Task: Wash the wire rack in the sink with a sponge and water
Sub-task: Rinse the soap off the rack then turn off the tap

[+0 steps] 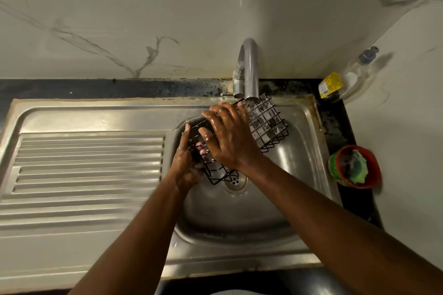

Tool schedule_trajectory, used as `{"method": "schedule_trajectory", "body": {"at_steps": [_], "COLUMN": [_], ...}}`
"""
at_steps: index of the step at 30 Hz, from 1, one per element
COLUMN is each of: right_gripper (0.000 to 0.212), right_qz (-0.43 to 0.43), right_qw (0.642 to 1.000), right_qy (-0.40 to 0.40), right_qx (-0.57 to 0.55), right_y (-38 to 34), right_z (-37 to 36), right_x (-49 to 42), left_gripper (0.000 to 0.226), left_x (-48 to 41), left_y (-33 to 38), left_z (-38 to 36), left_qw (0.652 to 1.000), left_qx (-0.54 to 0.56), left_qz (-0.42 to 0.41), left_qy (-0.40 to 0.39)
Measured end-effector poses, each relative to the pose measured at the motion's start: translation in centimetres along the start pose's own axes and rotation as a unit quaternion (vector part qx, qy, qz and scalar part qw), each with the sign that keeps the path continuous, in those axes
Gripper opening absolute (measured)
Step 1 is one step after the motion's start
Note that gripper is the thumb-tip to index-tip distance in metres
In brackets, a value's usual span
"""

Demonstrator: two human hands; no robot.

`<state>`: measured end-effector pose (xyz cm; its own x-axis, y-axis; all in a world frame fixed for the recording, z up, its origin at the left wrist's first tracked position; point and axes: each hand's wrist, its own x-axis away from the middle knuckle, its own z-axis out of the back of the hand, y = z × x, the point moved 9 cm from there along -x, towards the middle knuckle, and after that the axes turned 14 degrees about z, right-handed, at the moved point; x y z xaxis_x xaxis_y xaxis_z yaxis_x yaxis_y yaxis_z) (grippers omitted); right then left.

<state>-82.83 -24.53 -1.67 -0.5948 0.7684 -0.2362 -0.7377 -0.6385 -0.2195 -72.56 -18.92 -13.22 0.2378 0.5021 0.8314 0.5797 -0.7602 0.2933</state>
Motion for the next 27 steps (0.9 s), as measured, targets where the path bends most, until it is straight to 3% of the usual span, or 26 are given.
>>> {"method": "schedule_trajectory", "body": {"at_steps": [6,9,12,15,18,21,24,27], "right_gripper": [0.064,0.066,0.076,0.078,0.093,0.087,0.077,0.068], "right_qz": [0.093,0.11,-0.026,-0.192,-0.264,-0.162,-0.041,0.03], "right_qw": [0.991,0.989,0.997,0.979,0.962,0.983,0.991,0.993], "right_qy": [-0.094,-0.101,-0.072,-0.06,-0.072,-0.087,-0.125,-0.116], "right_qx": [-0.001,-0.003,-0.021,-0.02,0.007,0.016,0.023,0.006], "right_y": [1.6,3.2,7.7,13.2,11.6,3.2,-4.6,-4.8], "right_z": [-0.6,-0.4,-0.1,0.4,0.4,-1.2,-2.6,-2.0], "right_x": [0.9,1.8,3.0,4.9,4.4,2.3,2.1,1.8], "left_gripper": [0.081,0.074,0.068,0.056,0.05,0.071,0.052,0.051], "left_x": [-1.2,-0.9,-1.1,-2.0,-2.5,-2.6,-1.1,-1.2], "left_y": [-0.7,-0.5,-0.7,-0.7,-1.6,-1.9,-1.3,-0.6], "left_z": [0.6,0.5,0.7,1.8,1.1,0.6,-1.0,-0.1], "left_qw": [0.999,0.999,0.998,0.997,0.993,0.994,0.995,0.995], "left_qx": [0.027,0.006,0.019,0.045,0.069,0.069,0.064,0.076], "left_qz": [0.039,0.033,0.053,0.055,0.071,0.07,0.028,0.008], "left_qy": [-0.025,-0.028,-0.028,-0.026,-0.058,-0.052,-0.071,-0.061]}}
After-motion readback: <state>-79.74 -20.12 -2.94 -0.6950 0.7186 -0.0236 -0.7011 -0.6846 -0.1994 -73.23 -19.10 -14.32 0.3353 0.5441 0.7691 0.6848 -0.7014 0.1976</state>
